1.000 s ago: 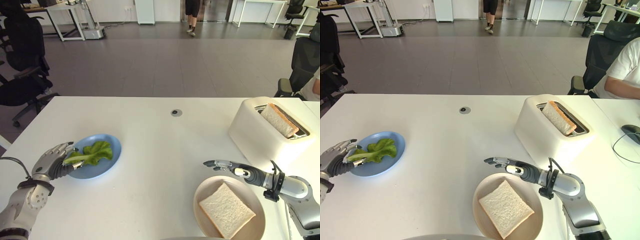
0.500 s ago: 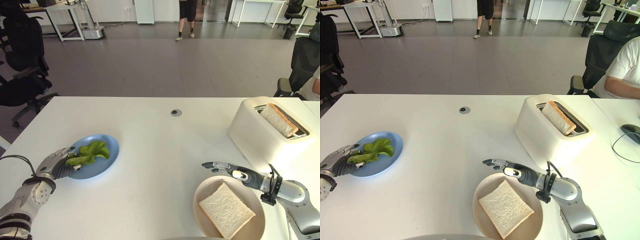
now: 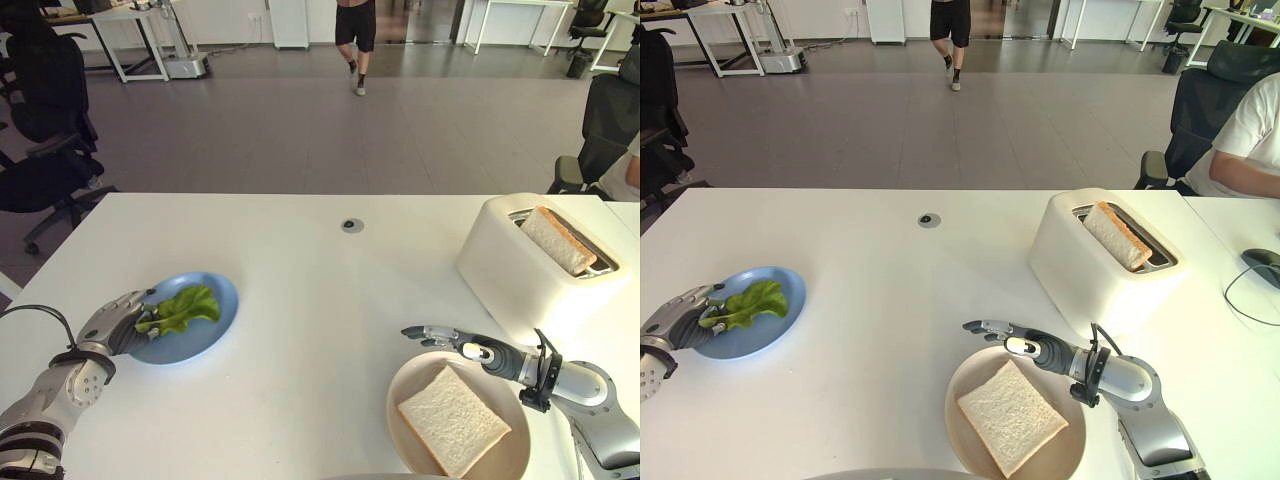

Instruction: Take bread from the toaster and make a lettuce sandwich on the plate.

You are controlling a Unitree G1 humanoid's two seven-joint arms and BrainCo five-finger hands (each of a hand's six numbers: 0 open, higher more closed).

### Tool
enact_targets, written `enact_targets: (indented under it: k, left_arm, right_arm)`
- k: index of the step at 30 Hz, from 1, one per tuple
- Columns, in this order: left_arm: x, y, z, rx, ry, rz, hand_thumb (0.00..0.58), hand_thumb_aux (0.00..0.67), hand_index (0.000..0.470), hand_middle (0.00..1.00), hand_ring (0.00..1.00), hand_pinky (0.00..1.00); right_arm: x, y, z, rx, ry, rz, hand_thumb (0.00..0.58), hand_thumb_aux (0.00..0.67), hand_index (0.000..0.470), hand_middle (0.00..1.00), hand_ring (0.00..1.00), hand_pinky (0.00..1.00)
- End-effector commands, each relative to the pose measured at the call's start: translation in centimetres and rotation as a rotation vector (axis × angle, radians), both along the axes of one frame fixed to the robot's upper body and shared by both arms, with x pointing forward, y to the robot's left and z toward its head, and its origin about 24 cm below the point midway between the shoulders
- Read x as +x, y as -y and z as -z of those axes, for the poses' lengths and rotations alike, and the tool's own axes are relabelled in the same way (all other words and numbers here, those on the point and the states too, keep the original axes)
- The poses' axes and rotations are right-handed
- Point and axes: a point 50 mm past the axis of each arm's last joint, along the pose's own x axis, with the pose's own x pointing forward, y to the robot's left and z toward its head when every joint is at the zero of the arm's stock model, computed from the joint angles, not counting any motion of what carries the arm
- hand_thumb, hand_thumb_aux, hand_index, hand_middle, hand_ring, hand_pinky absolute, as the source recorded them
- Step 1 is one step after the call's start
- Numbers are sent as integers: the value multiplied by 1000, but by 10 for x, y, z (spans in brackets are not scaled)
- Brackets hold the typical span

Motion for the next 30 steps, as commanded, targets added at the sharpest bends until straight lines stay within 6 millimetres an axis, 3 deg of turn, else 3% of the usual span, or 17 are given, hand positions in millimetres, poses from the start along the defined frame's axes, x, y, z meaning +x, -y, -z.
enact_targets:
  k: [1,6,8,13,15,24,28,30]
  left_arm:
    - [-3,1,1,7,-8,23,580,670,470,0,0,0]
    - [-8,3,-21,-123,63,59,580,670,470,0,0,0]
    - [-21,14,-32,-254,89,115,580,670,470,0,0,0]
    - [-41,53,-44,-395,35,245,580,670,470,0,0,0]
    - [-46,75,-55,-479,60,309,580,670,470,0,0,0]
    - [-38,183,-91,-720,121,665,580,670,470,0,0,0]
    - [-41,221,-97,-816,135,766,580,670,470,0,0,0]
    - [-42,245,-90,-857,91,825,580,670,470,0,0,0]
  right_arm:
    - [1,0,-1,-19,10,-8,0,0,0,0,0,0]
    - [2,2,-1,-15,16,9,0,0,0,0,0,0]
    - [5,4,-3,-12,23,16,0,0,0,0,0,0]
    - [5,6,-2,6,30,55,0,0,0,0,0,0]
    - [6,6,-2,9,31,56,0,0,0,0,0,0]
    - [15,7,2,19,37,76,0,0,0,0,0,0]
    - [18,6,3,23,40,72,0,0,0,0,0,0]
    - [20,6,3,25,42,75,0,0,0,0,0,0]
